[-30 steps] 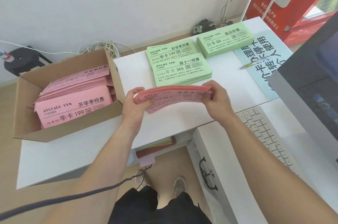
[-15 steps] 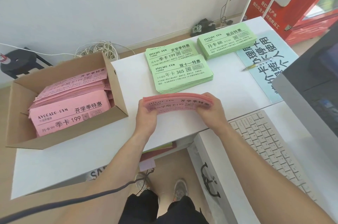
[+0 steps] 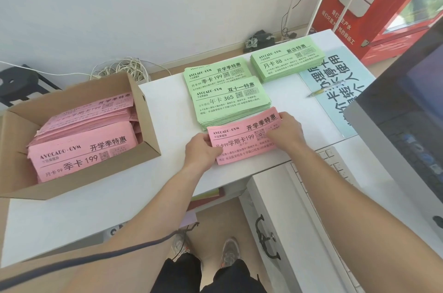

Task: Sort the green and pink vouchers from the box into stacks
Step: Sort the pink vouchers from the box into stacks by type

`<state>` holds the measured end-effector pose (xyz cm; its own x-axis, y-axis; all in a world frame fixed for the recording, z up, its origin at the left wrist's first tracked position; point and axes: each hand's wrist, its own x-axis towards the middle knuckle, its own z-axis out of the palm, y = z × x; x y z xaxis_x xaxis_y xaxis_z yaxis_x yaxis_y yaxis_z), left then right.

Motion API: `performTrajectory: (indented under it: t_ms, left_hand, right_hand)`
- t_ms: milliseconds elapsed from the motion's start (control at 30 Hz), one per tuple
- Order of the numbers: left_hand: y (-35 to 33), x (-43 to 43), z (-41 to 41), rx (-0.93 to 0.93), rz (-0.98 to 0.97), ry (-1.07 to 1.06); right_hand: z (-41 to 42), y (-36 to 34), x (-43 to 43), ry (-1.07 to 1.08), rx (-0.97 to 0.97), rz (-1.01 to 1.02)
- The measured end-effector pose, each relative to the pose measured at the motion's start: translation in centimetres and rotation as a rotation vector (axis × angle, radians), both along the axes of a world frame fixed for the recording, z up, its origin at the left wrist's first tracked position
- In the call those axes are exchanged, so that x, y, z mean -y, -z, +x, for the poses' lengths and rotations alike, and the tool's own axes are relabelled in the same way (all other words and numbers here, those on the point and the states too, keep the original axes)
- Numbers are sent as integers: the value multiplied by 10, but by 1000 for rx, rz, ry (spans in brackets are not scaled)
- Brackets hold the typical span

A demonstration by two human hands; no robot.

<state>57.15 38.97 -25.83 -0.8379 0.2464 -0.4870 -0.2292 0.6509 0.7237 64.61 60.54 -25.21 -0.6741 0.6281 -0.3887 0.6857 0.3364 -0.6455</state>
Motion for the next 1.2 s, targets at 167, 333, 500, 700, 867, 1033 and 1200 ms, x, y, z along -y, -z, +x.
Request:
performTrajectory:
  t_ms: [167, 333, 500, 700, 867, 1033, 1200]
  left_hand:
    - [-1, 0, 1, -53, -63, 6]
    - [-11, 4, 5, -165, -223, 104]
    - [-46, 16, 1, -221, -186, 225]
    - [-119, 57, -20, -403, -70, 176]
    - [-151, 131, -47, -458, -34, 1]
    - [-149, 224, -75, -489, -151, -105]
    - [-121, 293, -103, -419, -362, -63]
  right_hand:
    - [-6, 5, 3, -15, 71, 136]
    - [1, -6, 13, -77, 143, 345]
    - [-6, -42, 29, -196, 131, 352]
    - [-49, -106, 85, -419, -48, 304]
    - [-93, -140, 154, -582, -193, 299]
    - [-128, -144, 223, -719, -254, 276]
    - [-161, -117, 274, -887, -120, 332]
